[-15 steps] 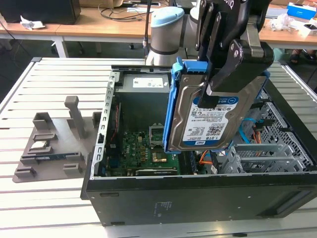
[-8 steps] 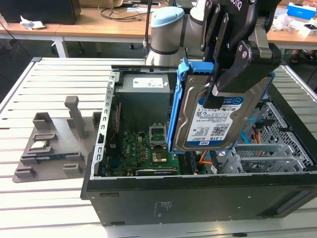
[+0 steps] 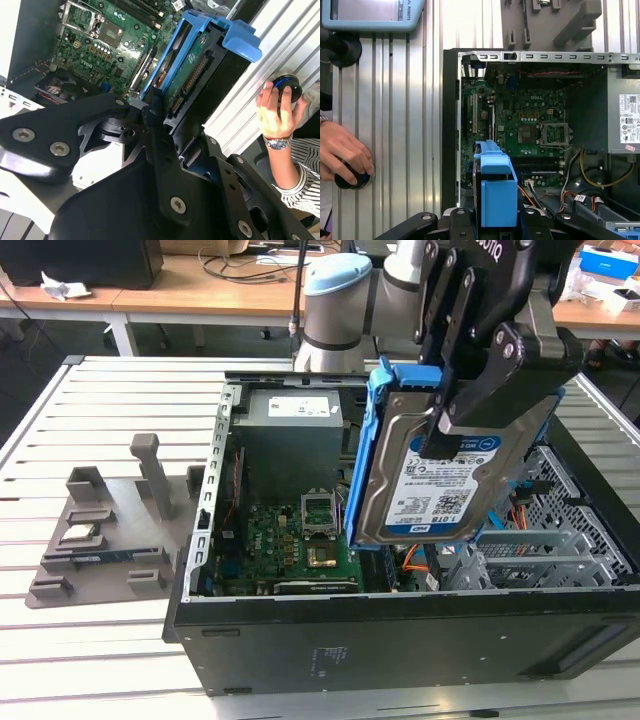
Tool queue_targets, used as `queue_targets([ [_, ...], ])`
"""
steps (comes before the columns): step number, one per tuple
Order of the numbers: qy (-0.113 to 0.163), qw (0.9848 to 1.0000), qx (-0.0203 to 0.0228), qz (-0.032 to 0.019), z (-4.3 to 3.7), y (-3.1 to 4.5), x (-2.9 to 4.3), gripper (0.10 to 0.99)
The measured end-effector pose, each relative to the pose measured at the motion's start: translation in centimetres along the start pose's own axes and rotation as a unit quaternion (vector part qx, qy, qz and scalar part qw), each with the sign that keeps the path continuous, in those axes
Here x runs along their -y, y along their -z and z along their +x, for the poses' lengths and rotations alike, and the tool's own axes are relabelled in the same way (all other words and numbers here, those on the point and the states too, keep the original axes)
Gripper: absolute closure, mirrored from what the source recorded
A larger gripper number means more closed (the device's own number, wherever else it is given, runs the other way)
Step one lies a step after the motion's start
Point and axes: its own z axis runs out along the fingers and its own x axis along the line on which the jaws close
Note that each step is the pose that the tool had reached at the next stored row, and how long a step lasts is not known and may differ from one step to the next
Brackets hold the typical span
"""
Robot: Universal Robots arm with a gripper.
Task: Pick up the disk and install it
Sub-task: 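Pick up the disk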
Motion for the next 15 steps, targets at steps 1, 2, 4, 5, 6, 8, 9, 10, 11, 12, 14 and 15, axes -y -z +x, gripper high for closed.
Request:
queue_targets([
  [1,0.0,1.0,0.0,0.0,0.0,0.0,0.15,0.722],
  [2,0.0,1.0,0.0001,0.0,0.0,0.0,0.35,0.722],
  [4,0.0,1.0,0.0,0.0,0.0,0.02,0.58,0.722],
  [5,0.0,1.0,0.0,0.0,-0.01,0.02,0.72,0.722],
  [6,0.0,1.0,0.0001,0.0,-0.01,0.02,0.89,0.722],
  [8,0.0,1.0,0.0,0.0,-0.01,0.04,1.22,0.722],
  [9,0.0,1.0,0.0001,0.0,-0.01,0.04,1.38,0.722],
  [10,0.0,1.0,0.0,0.0,-0.02,0.06,1.74,0.722],
  [11,0.0,1.0,0.0,0.0,-0.02,0.06,2.03,0.722],
  [12,0.0,1.0,0.0,0.0,-0.02,0.07,2.29,0.722],
  [14,0.0,1.0,0.0,0.0,-0.03,0.08,2.63,0.722],
  [15,0.0,1.0,0.0,0.0,-0.03,0.09,2.86,0.722],
])
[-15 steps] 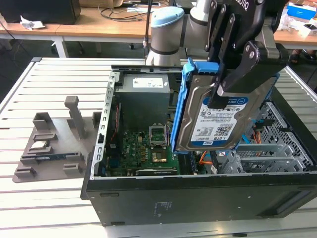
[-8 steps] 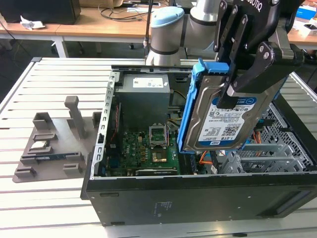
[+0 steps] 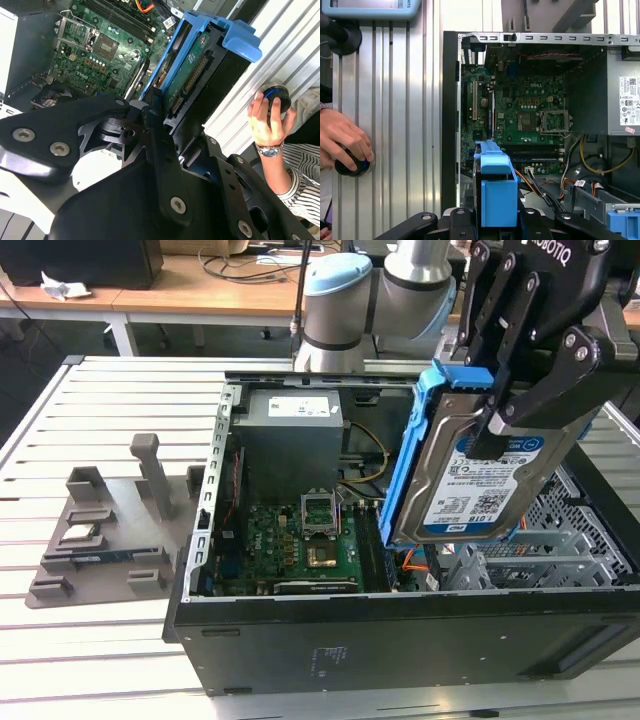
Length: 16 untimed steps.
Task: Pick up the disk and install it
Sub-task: 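Pick up the disk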
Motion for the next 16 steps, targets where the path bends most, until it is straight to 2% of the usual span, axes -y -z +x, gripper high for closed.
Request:
queue_targets([
  [5,0.0,1.0,0.0,0.0,-0.01,0.03,1.08,0.722],
  [16,0.0,1.0,-0.0001,0.0,-0.03,-0.15,2.48,0.722],
])
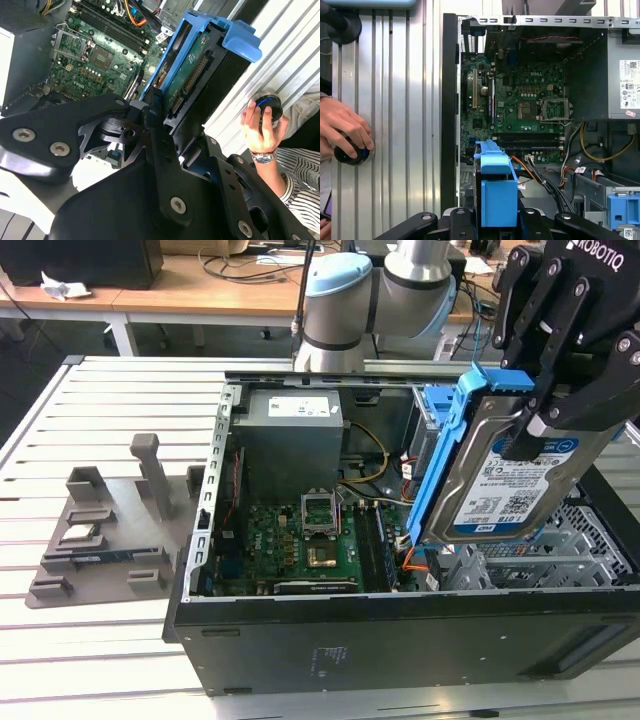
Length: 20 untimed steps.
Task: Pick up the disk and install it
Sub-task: 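Pick up the disk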
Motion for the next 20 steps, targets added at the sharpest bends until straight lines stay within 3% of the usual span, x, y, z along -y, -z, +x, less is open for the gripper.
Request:
queue_targets([
  [20,0.0,1.0,0.0,0.0,-0.02,-0.84,1.14,0.722],
])
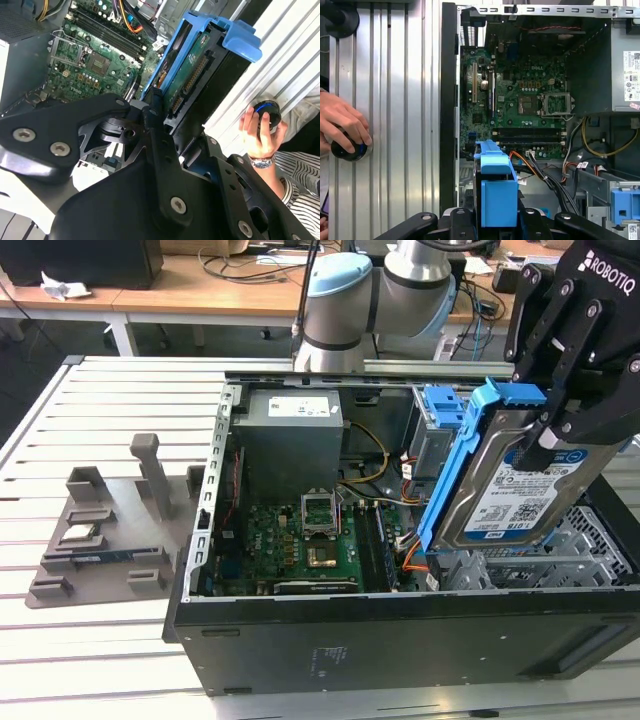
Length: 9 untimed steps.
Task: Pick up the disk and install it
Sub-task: 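Pick up the disk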
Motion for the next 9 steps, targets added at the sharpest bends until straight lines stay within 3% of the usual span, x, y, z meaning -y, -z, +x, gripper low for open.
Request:
queue_targets([
  [6,0.0,1.0,0.0,0.0,0.0,-0.44,0.39,0.722],
  [9,0.0,1.0,-0.0001,0.0,-0.05,-0.51,1.04,0.722],
])
